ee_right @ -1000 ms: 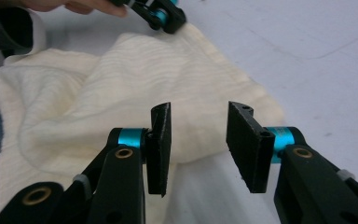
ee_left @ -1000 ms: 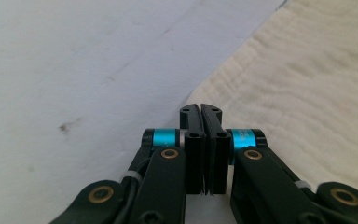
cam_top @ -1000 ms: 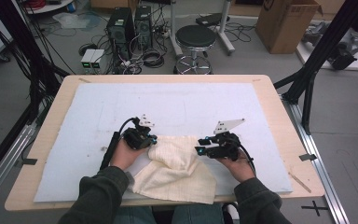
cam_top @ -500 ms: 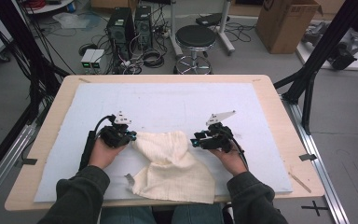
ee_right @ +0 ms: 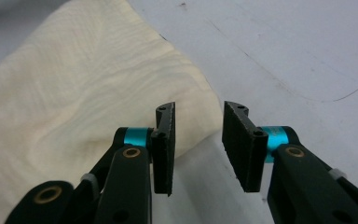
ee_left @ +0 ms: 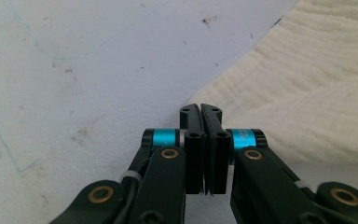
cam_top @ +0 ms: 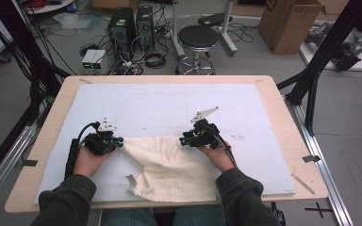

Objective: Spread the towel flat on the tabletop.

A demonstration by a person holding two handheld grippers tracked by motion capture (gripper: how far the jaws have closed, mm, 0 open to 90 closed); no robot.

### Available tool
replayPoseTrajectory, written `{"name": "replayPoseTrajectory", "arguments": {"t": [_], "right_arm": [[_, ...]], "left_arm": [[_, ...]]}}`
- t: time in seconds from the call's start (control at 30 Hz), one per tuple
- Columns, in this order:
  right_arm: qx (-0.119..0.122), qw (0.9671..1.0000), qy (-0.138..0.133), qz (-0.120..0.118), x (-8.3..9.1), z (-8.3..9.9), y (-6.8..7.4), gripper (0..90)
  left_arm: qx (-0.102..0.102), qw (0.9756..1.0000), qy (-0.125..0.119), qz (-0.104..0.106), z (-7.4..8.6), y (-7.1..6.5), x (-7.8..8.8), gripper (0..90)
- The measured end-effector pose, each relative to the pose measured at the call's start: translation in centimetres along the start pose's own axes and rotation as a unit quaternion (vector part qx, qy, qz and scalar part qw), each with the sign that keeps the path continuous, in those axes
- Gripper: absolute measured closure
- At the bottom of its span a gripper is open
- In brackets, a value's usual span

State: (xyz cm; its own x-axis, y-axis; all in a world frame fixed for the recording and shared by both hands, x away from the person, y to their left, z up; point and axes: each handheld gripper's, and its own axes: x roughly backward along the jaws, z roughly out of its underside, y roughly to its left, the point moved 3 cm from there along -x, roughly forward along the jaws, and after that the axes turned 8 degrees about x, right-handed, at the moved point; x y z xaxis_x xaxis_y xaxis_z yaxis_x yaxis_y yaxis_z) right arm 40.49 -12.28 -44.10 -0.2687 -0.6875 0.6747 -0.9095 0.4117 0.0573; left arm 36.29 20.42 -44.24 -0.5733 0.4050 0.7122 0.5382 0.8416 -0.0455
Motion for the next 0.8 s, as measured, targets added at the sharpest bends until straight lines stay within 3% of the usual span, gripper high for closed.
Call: {"name": "replayPoseTrajectory", "arguments": {"t": [0.13,0.27,0.3,0.37,0.43,0.67,0.8], "right_arm": [[-0.017,0.9997,0.02,0.0,-1.0,0.5,-0.5,66.4],[-0.034,0.9991,0.024,-0.008,-1.8,0.8,-0.8,69.7],[-0.031,0.9993,0.02,-0.006,-1.9,0.7,-0.9,73.7],[-0.026,0.999,0.022,-0.029,-2.0,0.7,-0.7,86.9],[-0.021,0.9989,0.024,-0.034,-1.8,0.7,-0.7,88.4],[-0.017,0.9998,0.001,-0.011,2.6,0.8,-1.0,88.8],[-0.008,0.9993,0.023,0.028,5.7,1.1,-1.5,88.7]], "left_arm": [[0.0,1.0,0.001,0.0,0.1,0.0,-0.1,87.6],[0.0,1.0,0.001,0.002,0.1,-0.1,-0.3,87.6],[0.003,1.0,-0.001,0.003,0.0,-0.2,-0.4,87.6],[0.005,1.0,-0.004,0.006,-0.1,-0.3,-0.5,87.7],[0.009,0.9999,-0.011,0.01,-0.4,-0.6,-0.6,87.7],[0.001,0.9991,-0.032,0.028,-2.3,-2.4,-1.3,87.6],[-0.007,0.9983,-0.038,0.043,-3.4,-4.0,-2.1,87.7]]}}
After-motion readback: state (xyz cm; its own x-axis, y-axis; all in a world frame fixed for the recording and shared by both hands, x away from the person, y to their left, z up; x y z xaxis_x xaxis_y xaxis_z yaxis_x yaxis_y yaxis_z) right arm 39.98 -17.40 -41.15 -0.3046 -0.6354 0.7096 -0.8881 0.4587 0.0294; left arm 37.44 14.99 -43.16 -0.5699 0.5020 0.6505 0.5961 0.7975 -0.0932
